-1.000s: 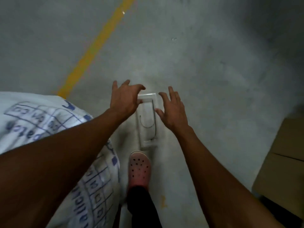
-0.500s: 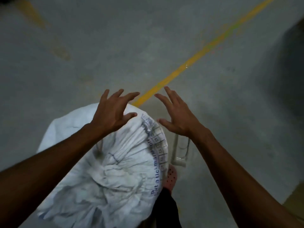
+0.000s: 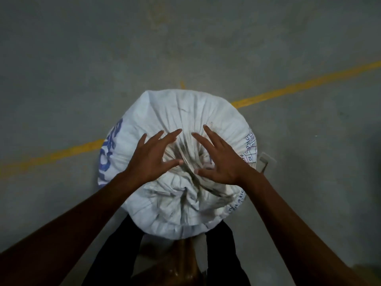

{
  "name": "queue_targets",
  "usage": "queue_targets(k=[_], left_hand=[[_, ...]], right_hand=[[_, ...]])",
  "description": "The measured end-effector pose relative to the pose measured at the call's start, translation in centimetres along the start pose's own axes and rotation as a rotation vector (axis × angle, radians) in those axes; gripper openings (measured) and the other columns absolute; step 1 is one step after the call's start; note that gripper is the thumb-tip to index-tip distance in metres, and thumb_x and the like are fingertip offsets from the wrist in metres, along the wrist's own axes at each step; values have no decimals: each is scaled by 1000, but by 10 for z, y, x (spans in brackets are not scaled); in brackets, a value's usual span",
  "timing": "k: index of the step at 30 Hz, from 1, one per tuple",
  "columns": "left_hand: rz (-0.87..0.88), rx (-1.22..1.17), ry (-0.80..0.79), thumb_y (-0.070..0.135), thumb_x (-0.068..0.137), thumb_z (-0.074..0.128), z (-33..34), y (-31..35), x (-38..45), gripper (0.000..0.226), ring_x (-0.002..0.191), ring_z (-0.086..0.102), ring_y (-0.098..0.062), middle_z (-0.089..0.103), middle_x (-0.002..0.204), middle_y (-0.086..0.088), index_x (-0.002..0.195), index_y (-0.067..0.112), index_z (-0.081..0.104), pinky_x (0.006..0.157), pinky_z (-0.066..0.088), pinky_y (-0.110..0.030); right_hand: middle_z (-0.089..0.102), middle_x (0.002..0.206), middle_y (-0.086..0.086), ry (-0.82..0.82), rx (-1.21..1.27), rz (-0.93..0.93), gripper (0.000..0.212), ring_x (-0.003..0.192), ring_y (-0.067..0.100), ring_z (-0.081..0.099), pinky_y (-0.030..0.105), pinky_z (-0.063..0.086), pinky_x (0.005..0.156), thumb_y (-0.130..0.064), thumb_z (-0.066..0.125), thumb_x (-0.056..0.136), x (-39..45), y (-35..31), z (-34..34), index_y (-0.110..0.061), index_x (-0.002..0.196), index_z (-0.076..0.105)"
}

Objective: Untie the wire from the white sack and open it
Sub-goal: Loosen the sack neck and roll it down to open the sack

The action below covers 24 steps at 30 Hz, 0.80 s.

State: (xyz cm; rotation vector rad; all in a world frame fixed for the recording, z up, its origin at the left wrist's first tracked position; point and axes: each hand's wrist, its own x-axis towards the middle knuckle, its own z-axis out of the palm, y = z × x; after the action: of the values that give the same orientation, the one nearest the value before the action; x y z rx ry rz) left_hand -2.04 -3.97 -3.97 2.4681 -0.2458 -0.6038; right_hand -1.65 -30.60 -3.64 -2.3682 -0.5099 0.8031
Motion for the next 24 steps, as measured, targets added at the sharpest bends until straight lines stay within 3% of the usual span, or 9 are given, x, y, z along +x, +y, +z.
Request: queue_targets(k=[4,7,10,13,15,19,21,24], left_hand=[[-24,-207,-27,68,82,73,22,2,-20,87,149,43,-5,67,139,19,158,45,37,130,12,-51],[-22,-335,-38,73,75,75,33,3,-29,85,127,59,7,75,114,25,150,48,46,129,14,-47],[-48,-406,-58,66,69,85,39,4,-35,83,108,68,3,77,94,16,144,48,54,125,26,-39],[-38,-452,-84,60,62,91,42,7,-38,75,83,69,-9,69,79,8,132,45,67,92,55,-39],[-53,-486,-70,57,62,92,42,8,-36,67,72,64,-11,63,73,4,125,43,72,77,56,-45],[-86,-559,55,46,66,94,31,3,-32,56,62,49,-12,56,65,-8,118,38,73,67,44,-35],[-88,-563,82,46,66,96,21,0,-31,54,61,45,-15,51,63,-12,114,38,73,66,40,-34],[-93,-500,109,60,58,92,8,-7,-30,60,63,47,-11,51,64,5,111,37,73,66,43,-32]], right_hand=[[-6,178,-1,-123,-26,61,107,164,30,2,60,18,128,-81,57,77,-8,0,28,-50,163,1],[7,177,3,-120,-4,41,104,163,23,6,52,17,130,-80,58,78,-23,3,39,-42,165,16],[17,175,6,-91,28,9,103,160,13,7,45,17,132,-80,61,79,-38,4,44,-32,164,27],[12,176,4,-94,49,14,110,160,13,5,40,15,131,-85,64,74,-56,4,41,-34,164,29],[10,177,4,-54,31,-29,113,161,16,6,37,13,129,-84,69,70,-70,7,41,-33,163,32],[4,178,0,-33,-36,-46,112,163,27,11,46,23,127,-87,68,68,-82,14,43,-39,162,32],[16,176,3,21,-49,-42,97,160,30,22,49,31,124,-69,80,73,-81,17,40,-34,156,45],[49,160,12,142,-75,-74,62,145,39,46,55,45,114,-32,93,76,-72,22,34,-18,132,68]])
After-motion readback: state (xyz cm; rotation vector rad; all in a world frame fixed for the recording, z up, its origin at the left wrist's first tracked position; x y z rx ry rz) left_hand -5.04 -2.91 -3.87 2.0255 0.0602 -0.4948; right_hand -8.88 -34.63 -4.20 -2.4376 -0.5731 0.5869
